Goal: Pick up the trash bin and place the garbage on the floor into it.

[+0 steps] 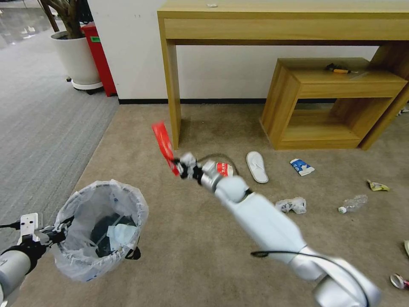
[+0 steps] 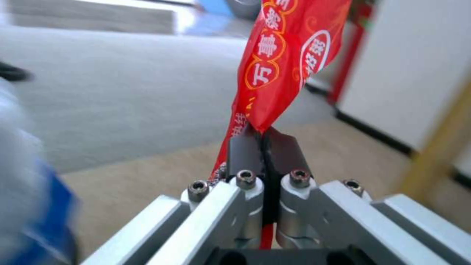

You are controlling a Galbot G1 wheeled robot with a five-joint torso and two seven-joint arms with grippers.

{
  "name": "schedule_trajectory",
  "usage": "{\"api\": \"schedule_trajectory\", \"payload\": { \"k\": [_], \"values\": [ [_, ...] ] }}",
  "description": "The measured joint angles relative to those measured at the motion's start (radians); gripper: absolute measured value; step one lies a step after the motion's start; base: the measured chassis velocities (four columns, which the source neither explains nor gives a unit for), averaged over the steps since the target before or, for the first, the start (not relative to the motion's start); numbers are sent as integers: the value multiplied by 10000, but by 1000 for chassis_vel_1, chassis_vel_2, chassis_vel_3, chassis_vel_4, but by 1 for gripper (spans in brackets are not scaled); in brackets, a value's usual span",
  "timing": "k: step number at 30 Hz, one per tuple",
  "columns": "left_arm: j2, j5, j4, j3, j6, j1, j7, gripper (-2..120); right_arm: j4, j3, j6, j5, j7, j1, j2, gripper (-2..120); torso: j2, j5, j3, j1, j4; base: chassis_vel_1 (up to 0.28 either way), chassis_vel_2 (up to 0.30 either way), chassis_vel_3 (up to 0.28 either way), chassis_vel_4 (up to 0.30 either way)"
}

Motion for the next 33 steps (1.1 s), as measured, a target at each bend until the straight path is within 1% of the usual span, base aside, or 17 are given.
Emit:
{"api": "schedule_trajectory", "payload": {
  "k": [1,2,5,6,9,10,13,14,17,23,24,25,27,28,29,31,33],
  "values": [
    [120,-38,1,97,0,-29,-53,0,494,-327,-92,408,-267,462,-307,0,0,-1,1,0,-1,0,0,0,0],
    [120,-38,1,97,0,-29,-53,0,494,-327,-92,408,-267,462,-307,0,0,-1,1,0,-1,0,0,0,0],
    [409,-207,-7,347,0,-132,-183,0,1380,-1145,-242,973,-709,1474,-672,0,0,-3,0,0,-2,0,0,0,0],
    [409,-207,-7,347,0,-132,-183,0,1380,-1145,-242,973,-709,1474,-672,0,0,-3,0,0,-2,0,0,0,0],
    [743,-579,-37,612,0,-175,-468,0,2237,-2348,-367,1210,-687,2074,-723,0,1,-3,0,-1,0,0,0,0,0],
    [743,-579,-37,612,0,-175,-468,0,2237,-2348,-367,1210,-687,2074,-723,0,1,-3,0,-1,0,0,0,0,0],
    [1241,-1135,-95,926,0,-102,-784,0,2583,-3580,-422,1039,-453,2194,-499,0,0,-4,0,0,0,0,0,0,0],
    [1241,-1135,-95,926,0,-102,-784,0,2583,-3580,-422,1039,-453,2194,-499,0,0,-4,0,0,0,0,0,0,0],
    [1653,-1761,-126,1021,-1,-29,-1126,0,2519,-4274,-291,361,-422,2163,-302,0,0,-3,1,0,0,0,0,0,0],
    [1899,-2282,-101,1033,0,-22,-1327,0,2572,-4692,-301,-257,-392,2055,-306,0,0,-3,1,0,1,0,0,0,0],
    [1935,-2374,-74,1033,0,-42,-1372,0,2600,-4739,-306,-363,-373,2001,-354,3,0,-4,0,0,0,0,0,0,0],
    [1935,-2374,-74,1033,0,-42,-1372,0,2600,-4739,-306,-363,-373,2001,-354,3,0,-4,0,0,0,0,0,0,0],
    [2005,-2447,-23,1026,0,-82,-1382,0,2607,-4804,-306,-451,-190,1846,-423,15,0,-4,1,0,-1,0,0,0,0],
    [2039,-2452,-1,1014,0,-99,-1383,0,2605,-4811,-297,-483,-126,1790,-432,18,0,-4,0,0,-1,0,0,0,0],
    [2039,-2452,-1,1014,0,-99,-1383,0,2605,-4811,-297,-483,-126,1790,-432,18,0,-4,0,0,-1,0,0,0,0],
    [2127,-2475,45,986,-1,-158,-1377,0,2585,-4826,-233,-529,72,1648,-435,30,1,-2,0,0,0,0,0,0,0],
    [2161,-2479,70,977,0,-186,-1369,0,2632,-4834,-239,-502,176,1592,-458,36,0,-2,1,0,-1,0,0,0,0]
  ]
}}
